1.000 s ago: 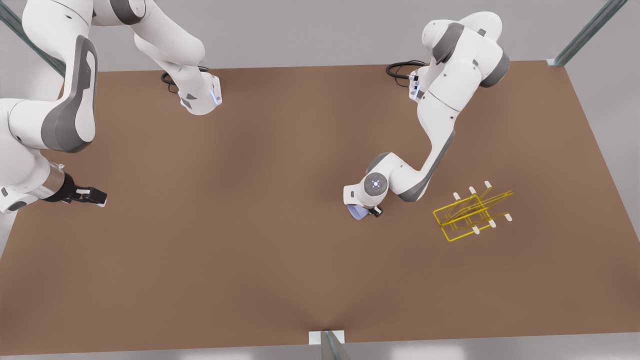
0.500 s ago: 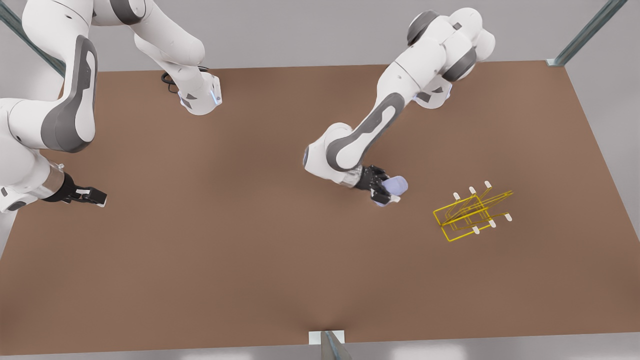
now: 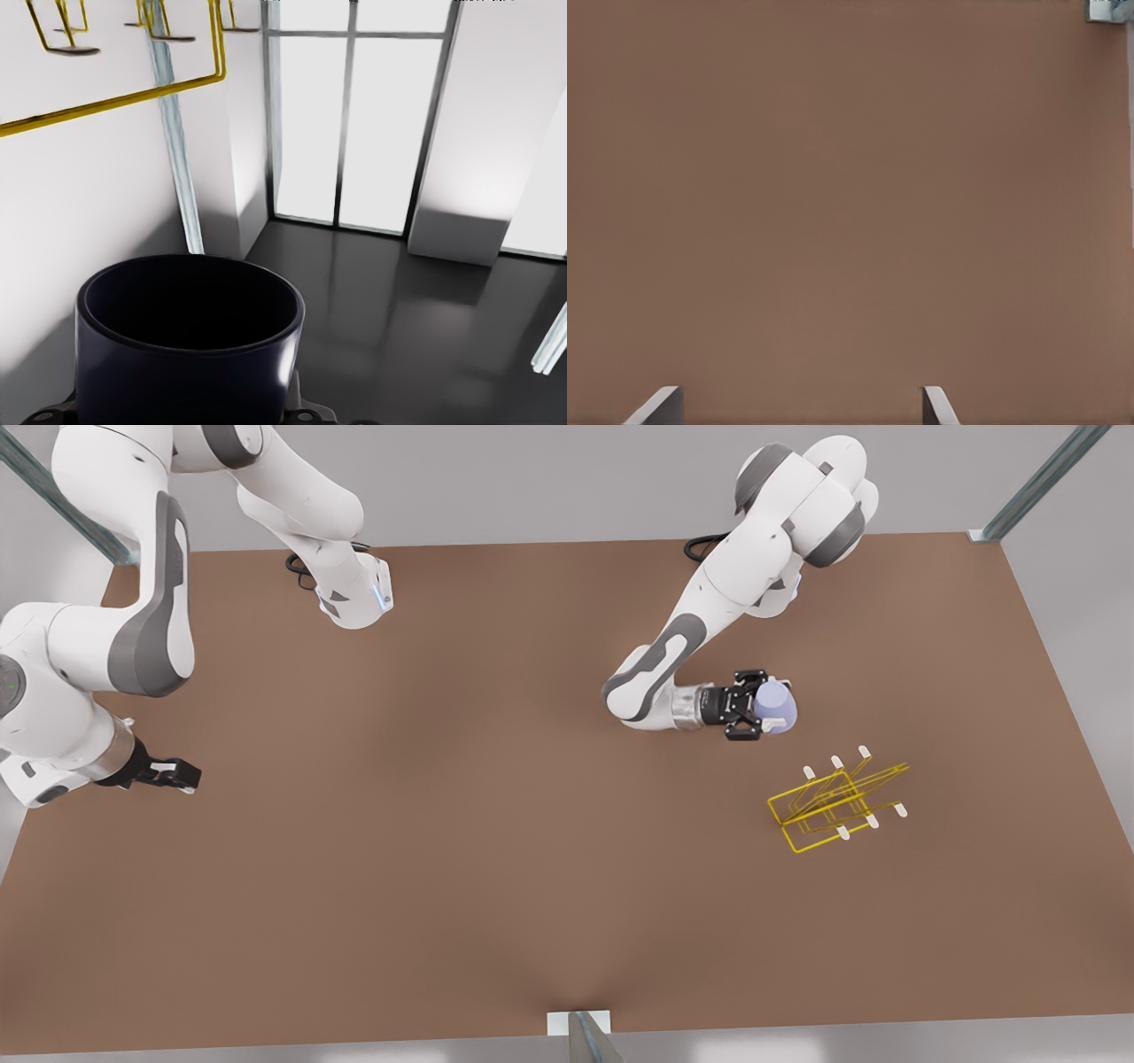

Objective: Place the cup on the cup holder

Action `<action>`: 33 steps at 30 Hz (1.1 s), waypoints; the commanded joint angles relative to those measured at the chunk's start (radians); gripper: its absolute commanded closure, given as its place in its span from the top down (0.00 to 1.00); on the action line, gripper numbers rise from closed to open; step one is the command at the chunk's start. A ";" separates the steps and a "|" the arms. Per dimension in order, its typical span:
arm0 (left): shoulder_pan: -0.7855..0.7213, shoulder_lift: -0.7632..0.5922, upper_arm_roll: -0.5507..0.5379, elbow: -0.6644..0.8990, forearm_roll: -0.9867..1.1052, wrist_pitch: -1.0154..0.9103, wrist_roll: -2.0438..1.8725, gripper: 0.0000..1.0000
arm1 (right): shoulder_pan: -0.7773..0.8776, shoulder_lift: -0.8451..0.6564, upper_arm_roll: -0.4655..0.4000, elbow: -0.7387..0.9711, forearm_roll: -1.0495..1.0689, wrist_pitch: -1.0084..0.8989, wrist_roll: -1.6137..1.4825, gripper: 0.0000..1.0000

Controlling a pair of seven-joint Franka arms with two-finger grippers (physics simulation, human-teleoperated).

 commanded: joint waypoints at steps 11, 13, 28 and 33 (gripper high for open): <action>0.113 0.084 -0.001 0.102 0.021 0.177 -0.182 0.83 | -0.012 0.000 -0.001 0.001 -0.023 -0.001 0.001 1.00; 0.115 0.090 -0.001 0.102 0.021 0.178 -0.188 0.83 | -0.014 0.000 -0.001 0.001 -0.023 -0.001 0.001 1.00; 0.144 0.059 -0.032 0.078 0.042 0.135 -0.205 0.83 | -0.017 0.000 -0.001 0.001 -0.024 -0.001 0.001 1.00; 0.144 0.035 -0.035 0.075 0.044 0.129 -0.205 0.82 | -0.017 0.000 -0.001 -0.001 -0.024 -0.001 0.000 1.00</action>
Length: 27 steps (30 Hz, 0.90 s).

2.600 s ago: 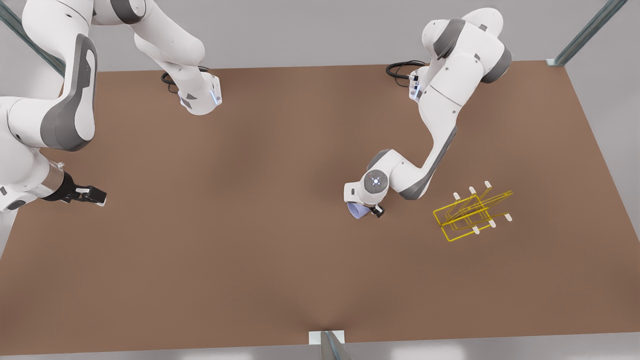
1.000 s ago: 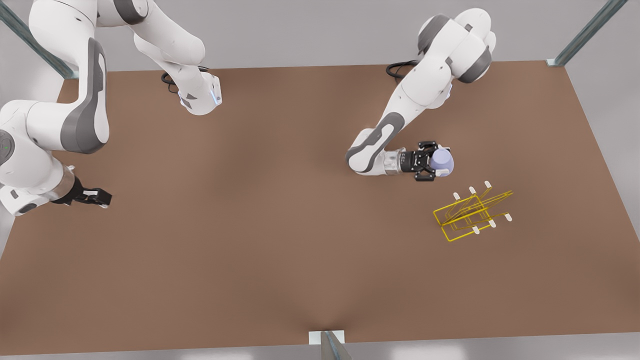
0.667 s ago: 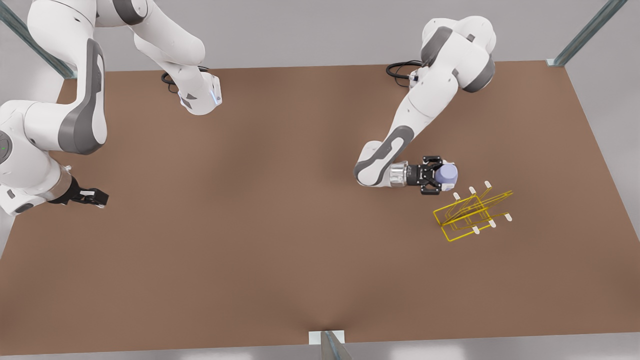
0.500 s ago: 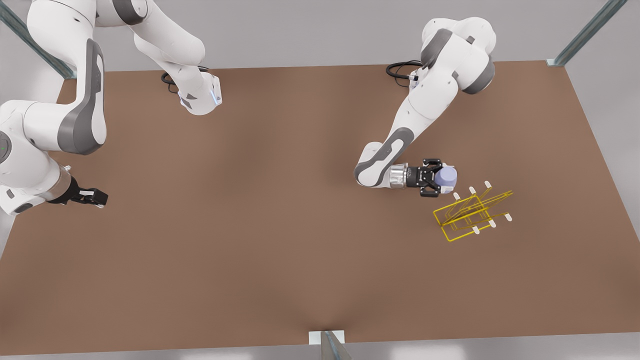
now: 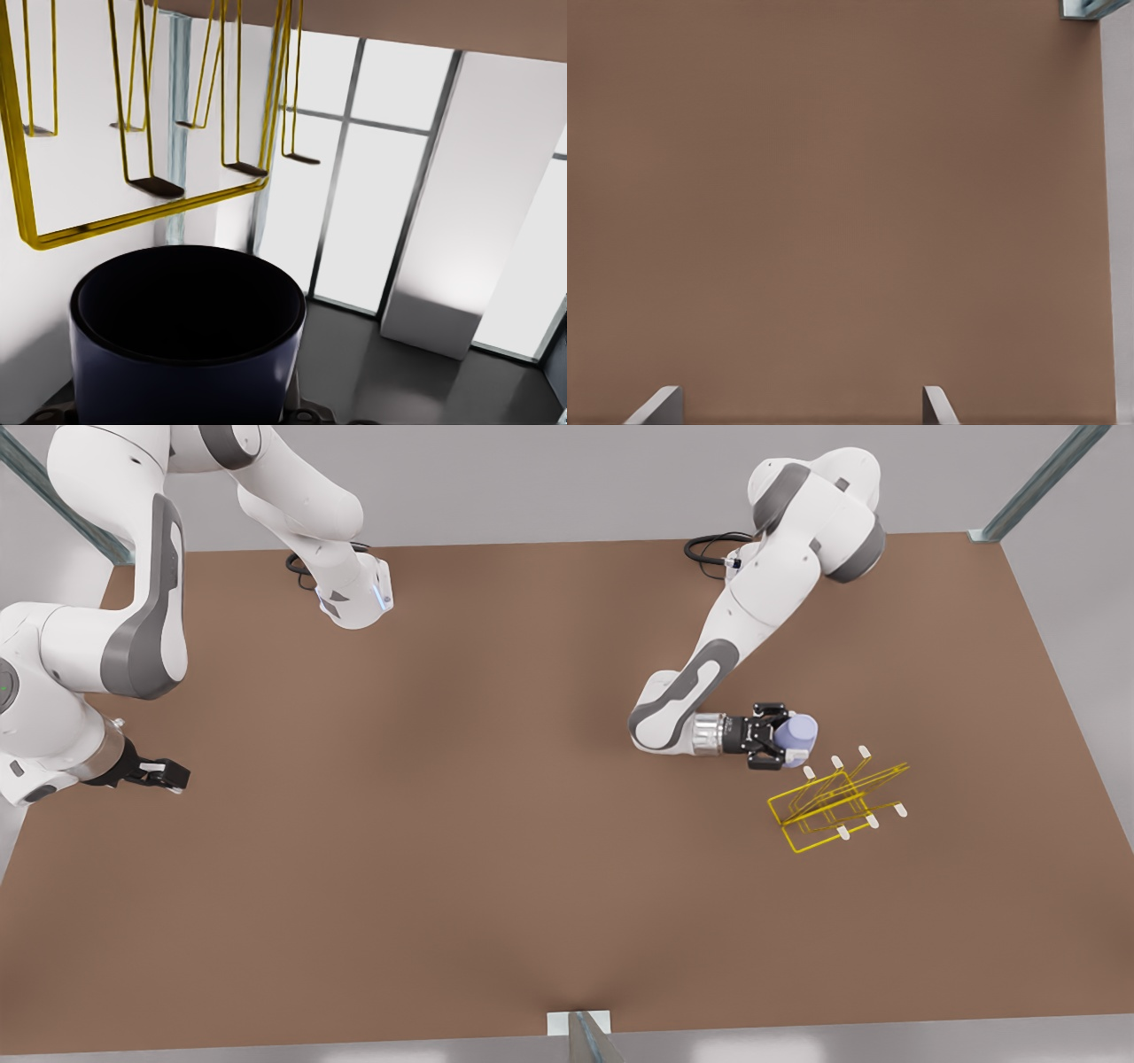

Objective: Place the cup on the cup holder

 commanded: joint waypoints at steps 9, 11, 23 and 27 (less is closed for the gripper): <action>0.035 0.014 0.000 0.024 0.113 -0.012 -0.039 0.82 | -0.001 -0.001 -0.003 -0.001 0.000 -0.006 -0.003 1.00; 0.043 0.031 0.000 0.041 0.128 -0.009 -0.040 0.82 | -0.001 -0.001 -0.003 -0.001 0.000 -0.006 -0.002 1.00; 0.060 0.055 0.003 0.016 0.148 -0.007 -0.052 0.82 | -0.001 -0.001 -0.004 0.002 -0.001 -0.003 -0.002 1.00; 0.086 0.075 0.003 0.018 0.170 -0.006 -0.054 0.82 | -0.003 -0.001 -0.004 0.000 -0.001 -0.003 -0.002 1.00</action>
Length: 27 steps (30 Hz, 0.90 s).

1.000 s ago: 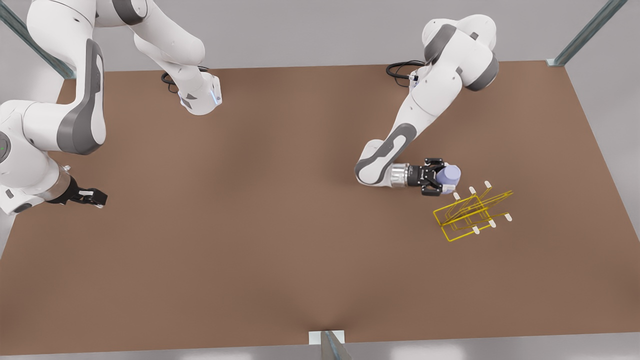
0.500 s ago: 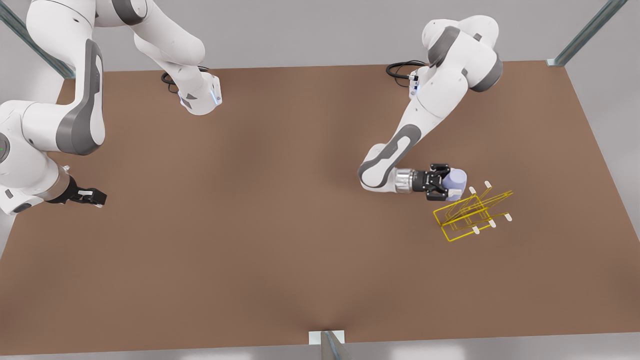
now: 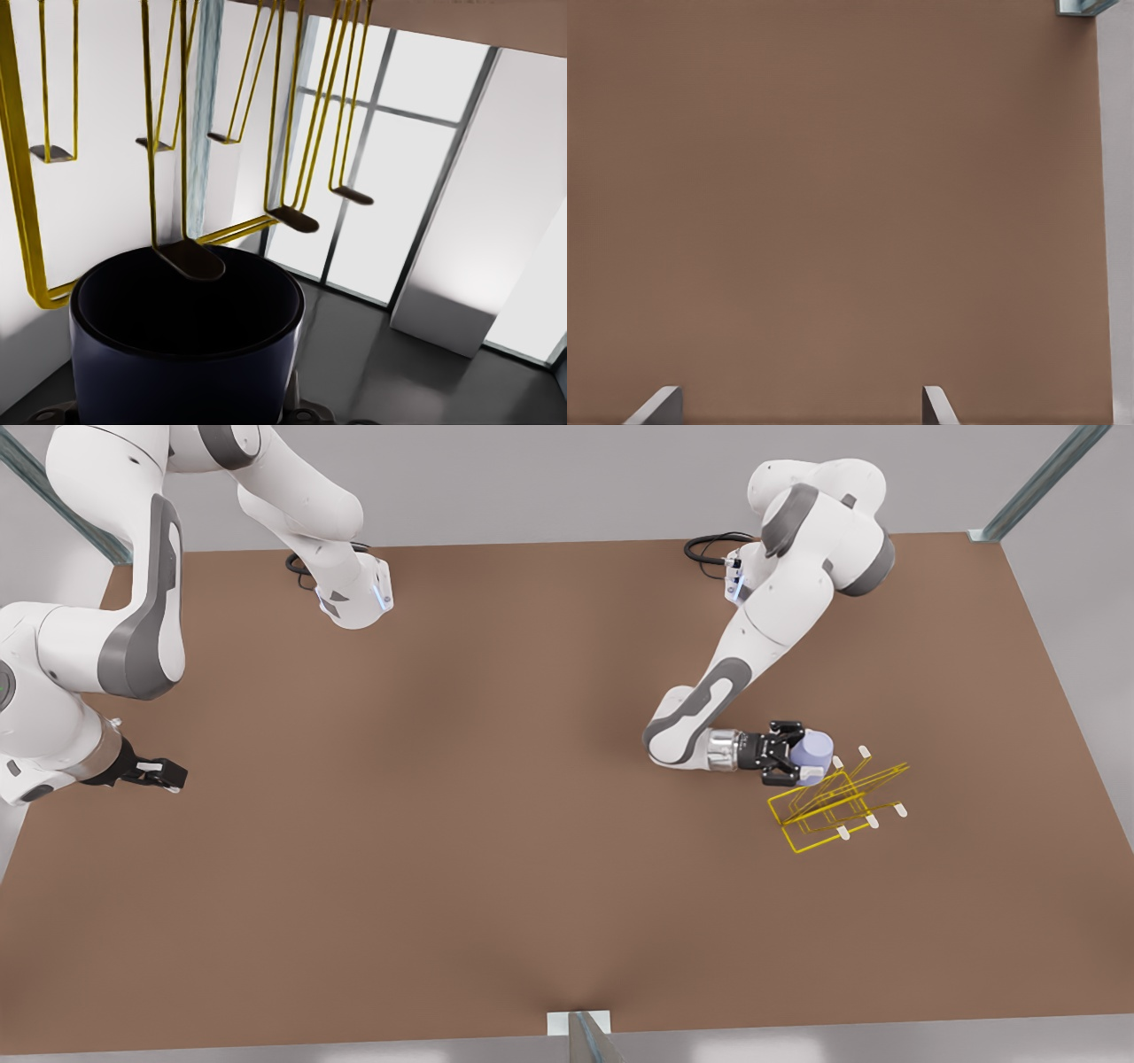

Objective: Place the cup on the cup holder

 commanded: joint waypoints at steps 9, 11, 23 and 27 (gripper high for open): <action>-0.002 0.008 0.000 0.000 0.008 -0.005 -0.017 1.00 | -0.004 -0.001 -0.001 0.001 0.002 0.000 0.001 1.00; -0.006 0.006 -0.001 0.002 0.008 -0.014 -0.014 1.00 | -0.004 -0.001 -0.001 0.001 0.002 0.000 0.001 1.00; 0.110 -0.026 -0.635 1.135 -0.531 -0.048 0.349 1.00 | -0.004 -0.001 -0.001 0.001 0.001 0.000 0.001 1.00; 0.520 -0.185 -0.499 1.109 -1.216 0.302 -0.497 1.00 | 0.041 -0.001 0.007 0.034 0.042 0.006 -0.020 1.00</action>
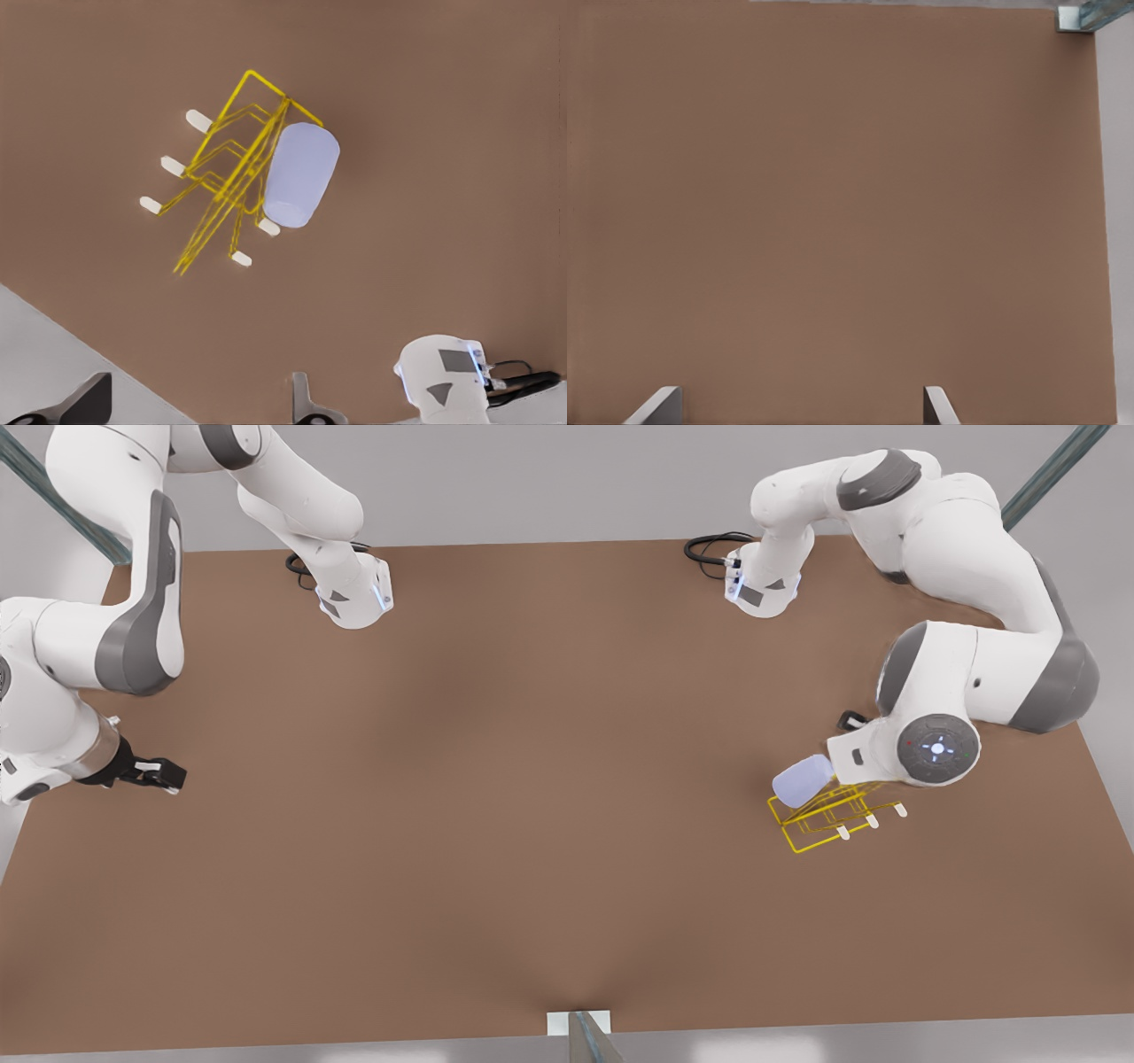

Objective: Place the cup on the cup holder

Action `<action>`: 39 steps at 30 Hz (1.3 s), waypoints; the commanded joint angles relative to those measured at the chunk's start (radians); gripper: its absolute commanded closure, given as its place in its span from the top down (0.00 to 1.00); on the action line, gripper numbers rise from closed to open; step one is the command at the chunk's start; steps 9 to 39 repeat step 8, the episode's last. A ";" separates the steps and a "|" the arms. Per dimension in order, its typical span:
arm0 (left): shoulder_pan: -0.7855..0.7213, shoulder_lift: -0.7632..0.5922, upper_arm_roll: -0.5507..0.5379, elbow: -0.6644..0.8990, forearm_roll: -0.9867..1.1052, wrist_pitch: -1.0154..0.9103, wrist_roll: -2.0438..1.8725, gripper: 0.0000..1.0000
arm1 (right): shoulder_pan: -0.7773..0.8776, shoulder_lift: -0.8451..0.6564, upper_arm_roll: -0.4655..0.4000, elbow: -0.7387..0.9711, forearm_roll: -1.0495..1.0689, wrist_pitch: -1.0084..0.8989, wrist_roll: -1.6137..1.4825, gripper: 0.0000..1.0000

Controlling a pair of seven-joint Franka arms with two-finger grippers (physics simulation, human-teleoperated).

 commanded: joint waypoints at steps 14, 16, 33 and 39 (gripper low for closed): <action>-0.337 -0.531 0.769 -0.547 -0.736 0.577 -0.292 1.00 | 0.114 0.007 0.004 0.019 0.031 0.012 -0.016 1.00; -0.337 -0.531 0.769 -0.547 -0.736 0.577 -0.292 1.00 | 0.114 0.007 0.004 0.019 0.031 0.012 -0.016 1.00; -0.337 -0.531 0.769 -0.547 -0.736 0.577 -0.292 1.00 | 0.114 0.007 0.004 0.019 0.031 0.012 -0.016 1.00; -0.337 -0.531 0.769 -0.547 -0.736 0.577 -0.292 1.00 | 0.114 0.007 0.004 0.019 0.031 0.012 -0.016 1.00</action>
